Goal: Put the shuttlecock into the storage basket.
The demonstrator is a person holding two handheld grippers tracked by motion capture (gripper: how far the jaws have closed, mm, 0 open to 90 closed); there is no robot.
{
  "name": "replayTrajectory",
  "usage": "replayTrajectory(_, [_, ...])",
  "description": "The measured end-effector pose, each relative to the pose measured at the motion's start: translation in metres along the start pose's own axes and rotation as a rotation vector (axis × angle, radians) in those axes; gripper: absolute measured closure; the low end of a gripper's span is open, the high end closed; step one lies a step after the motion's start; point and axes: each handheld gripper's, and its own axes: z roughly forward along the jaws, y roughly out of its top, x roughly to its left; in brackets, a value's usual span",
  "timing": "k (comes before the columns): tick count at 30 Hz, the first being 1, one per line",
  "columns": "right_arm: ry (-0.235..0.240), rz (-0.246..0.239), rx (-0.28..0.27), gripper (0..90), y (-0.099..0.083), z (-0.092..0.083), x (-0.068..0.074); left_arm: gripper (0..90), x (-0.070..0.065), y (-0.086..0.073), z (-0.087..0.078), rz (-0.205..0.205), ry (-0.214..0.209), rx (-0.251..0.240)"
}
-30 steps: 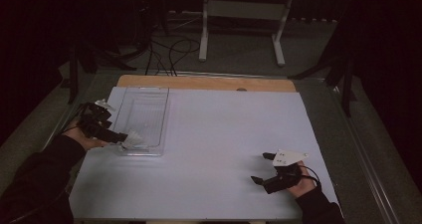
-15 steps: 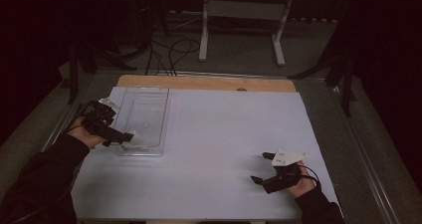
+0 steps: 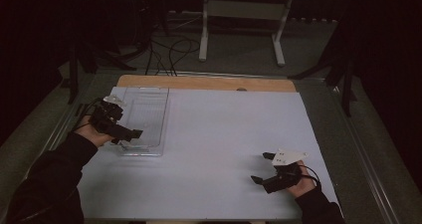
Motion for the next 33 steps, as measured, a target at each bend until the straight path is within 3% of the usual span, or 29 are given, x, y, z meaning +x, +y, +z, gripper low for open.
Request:
replayTrajectory(5, [-0.008,0.002,-0.009,8.7,0.000,-0.001,0.000,0.0,-0.004,0.003,0.004,0.016,-0.025,-0.015])
replayTrajectory(22, [-0.002,0.004,-0.009,8.7,0.000,-0.002,0.000,0.0,-0.024,0.024,0.013,0.071,-0.017,-0.059])
replayTrajectory(33, [0.001,0.003,-0.009,8.7,0.000,-0.001,-0.001,0.0,-0.039,0.037,0.018,0.116,-0.053,-0.089])
